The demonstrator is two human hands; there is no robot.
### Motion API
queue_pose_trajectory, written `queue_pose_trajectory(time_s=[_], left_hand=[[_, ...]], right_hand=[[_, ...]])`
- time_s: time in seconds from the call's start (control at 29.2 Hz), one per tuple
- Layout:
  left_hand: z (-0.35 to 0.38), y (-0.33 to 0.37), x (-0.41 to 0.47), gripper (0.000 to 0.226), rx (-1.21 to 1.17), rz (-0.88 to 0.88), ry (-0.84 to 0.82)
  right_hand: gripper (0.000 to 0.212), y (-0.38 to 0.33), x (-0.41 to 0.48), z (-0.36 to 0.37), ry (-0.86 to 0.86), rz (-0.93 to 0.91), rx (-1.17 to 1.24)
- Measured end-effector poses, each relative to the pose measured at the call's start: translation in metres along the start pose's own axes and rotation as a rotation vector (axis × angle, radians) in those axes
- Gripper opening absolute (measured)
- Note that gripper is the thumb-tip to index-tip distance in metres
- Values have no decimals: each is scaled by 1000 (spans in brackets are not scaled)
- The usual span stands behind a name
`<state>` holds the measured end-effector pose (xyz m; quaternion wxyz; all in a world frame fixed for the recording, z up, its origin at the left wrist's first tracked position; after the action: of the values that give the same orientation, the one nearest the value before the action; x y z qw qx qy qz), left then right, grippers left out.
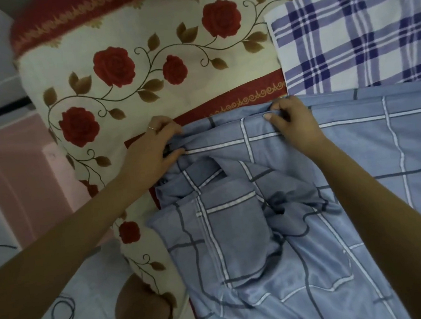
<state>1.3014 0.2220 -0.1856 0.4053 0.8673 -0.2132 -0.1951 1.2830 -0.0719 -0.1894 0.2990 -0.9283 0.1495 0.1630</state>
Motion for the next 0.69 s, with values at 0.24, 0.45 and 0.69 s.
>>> queue_pose_trajectory(time_s=[0.24,0.45,0.69], left_hand=[[-5,-7,10,20,-196,-202,198],[-13,-12,18,20,-277,-156,291],[-12,-16,21,36,-232,-70,426]], right_hand=[[18,-22,1,-5,100,-40,49],[18,-30,12,3,106,-79,56],[15,-32,8,6,320,-145,18]])
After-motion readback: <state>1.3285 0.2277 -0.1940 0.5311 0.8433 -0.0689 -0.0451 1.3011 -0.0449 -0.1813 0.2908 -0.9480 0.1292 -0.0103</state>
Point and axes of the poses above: each hand's wrist, its own x-axis towards the middle knuckle, its own z-axis out of the palm, y = z × x, the point moved 5 cm from there along x, towards the middle knuckle, and after that the axes turned 9 degrees about -x, right-handed, at the moved point
